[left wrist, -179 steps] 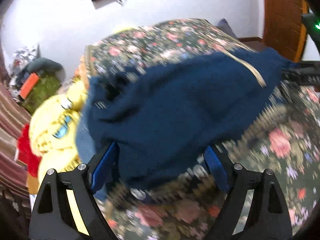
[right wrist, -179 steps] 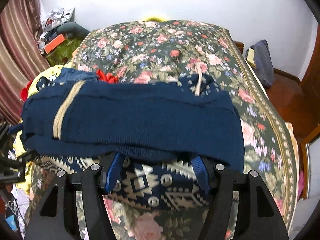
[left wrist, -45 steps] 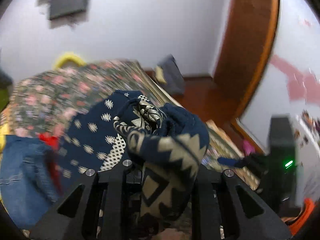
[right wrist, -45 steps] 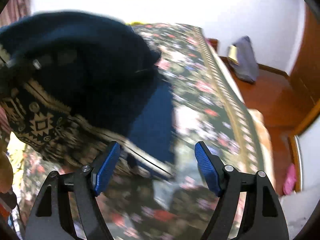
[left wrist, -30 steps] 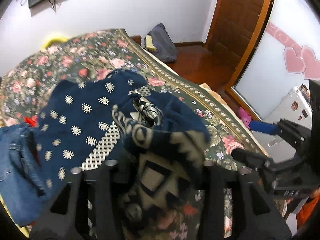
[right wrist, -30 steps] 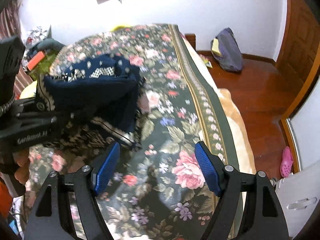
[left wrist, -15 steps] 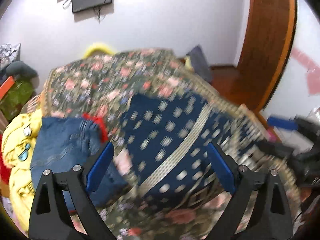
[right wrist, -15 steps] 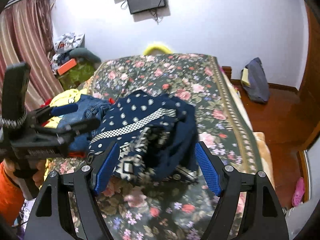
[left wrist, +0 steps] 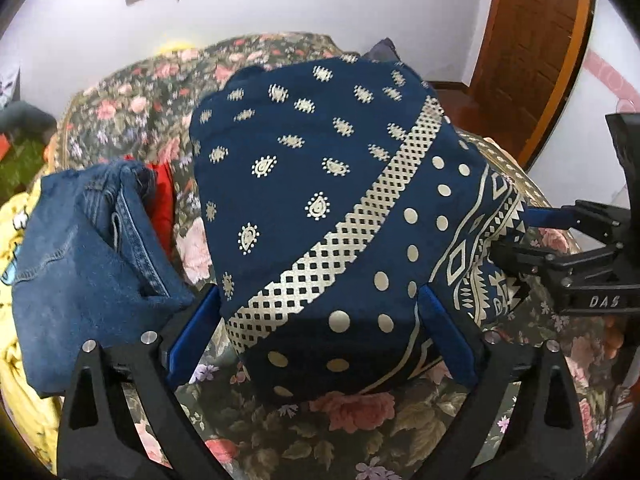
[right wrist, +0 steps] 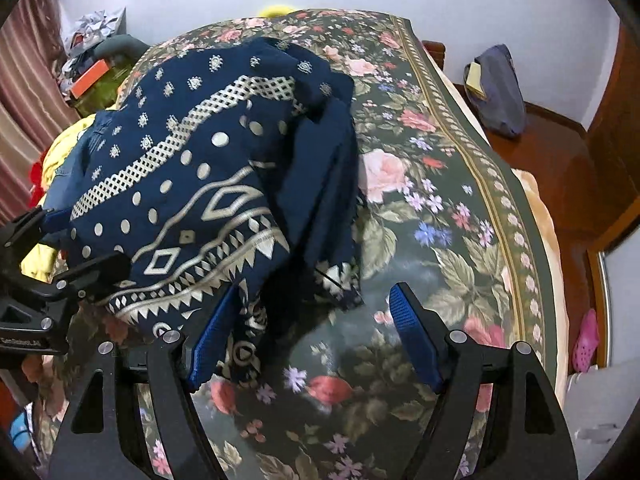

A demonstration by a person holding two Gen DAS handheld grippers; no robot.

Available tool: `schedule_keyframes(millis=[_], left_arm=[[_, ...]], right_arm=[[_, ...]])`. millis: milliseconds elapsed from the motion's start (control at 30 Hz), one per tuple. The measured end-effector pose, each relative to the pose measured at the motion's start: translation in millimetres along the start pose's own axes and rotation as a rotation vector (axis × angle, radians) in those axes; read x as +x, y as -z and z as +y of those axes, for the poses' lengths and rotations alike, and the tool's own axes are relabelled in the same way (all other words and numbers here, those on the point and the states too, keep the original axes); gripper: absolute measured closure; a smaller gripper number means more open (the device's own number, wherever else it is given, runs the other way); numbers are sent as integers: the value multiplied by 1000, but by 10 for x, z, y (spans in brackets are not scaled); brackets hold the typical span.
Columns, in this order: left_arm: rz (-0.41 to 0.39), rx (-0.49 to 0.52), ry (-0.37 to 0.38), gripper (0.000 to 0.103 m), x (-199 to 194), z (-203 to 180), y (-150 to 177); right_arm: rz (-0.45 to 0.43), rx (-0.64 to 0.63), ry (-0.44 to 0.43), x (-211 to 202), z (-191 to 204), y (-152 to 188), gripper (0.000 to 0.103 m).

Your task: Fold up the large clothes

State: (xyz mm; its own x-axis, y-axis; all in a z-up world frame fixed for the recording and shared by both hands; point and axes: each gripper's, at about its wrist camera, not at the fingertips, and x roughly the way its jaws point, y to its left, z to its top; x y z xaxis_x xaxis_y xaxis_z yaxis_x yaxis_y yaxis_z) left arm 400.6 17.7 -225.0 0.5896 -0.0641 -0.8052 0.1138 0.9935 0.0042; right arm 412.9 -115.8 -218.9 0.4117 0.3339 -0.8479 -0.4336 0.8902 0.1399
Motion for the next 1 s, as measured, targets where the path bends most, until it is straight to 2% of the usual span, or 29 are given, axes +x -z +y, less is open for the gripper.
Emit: schedule_keyframes(millis=[100, 300, 467, 600, 700, 767, 867, 933, 1000], left_arm=[[-14, -1, 1, 5, -84, 37, 2], [-91, 23, -64, 5, -391, 124, -84], [-162, 28, -76, 5, -593, 218, -214], [-155, -8, -57, 5, -522, 364, -361], [-103, -64, -11, 5, -306, 527, -451], [-44, -115, 50, 5, -118, 652, -499], [42, -232, 183, 5, 185, 840, -525], [68, -298, 268, 5, 301, 922, -524], [79, -324, 303, 5, 386, 949, -537]], right_arm=[[-22, -11, 0, -149, 12, -11, 29], [-96, -52, -12, -428, 140, -97, 29], [-160, -44, -89, -565, 210, -229, 29], [-163, -23, -148, -482, 228, -391, 29], [-120, 19, -206, -290, 181, -531, 29], [-77, 39, -237, -124, 148, -612, 29], [-24, 56, -216, 117, 68, -701, 29], [4, 79, -223, 251, -24, -743, 28], [32, 110, -284, 367, -136, -782, 23]])
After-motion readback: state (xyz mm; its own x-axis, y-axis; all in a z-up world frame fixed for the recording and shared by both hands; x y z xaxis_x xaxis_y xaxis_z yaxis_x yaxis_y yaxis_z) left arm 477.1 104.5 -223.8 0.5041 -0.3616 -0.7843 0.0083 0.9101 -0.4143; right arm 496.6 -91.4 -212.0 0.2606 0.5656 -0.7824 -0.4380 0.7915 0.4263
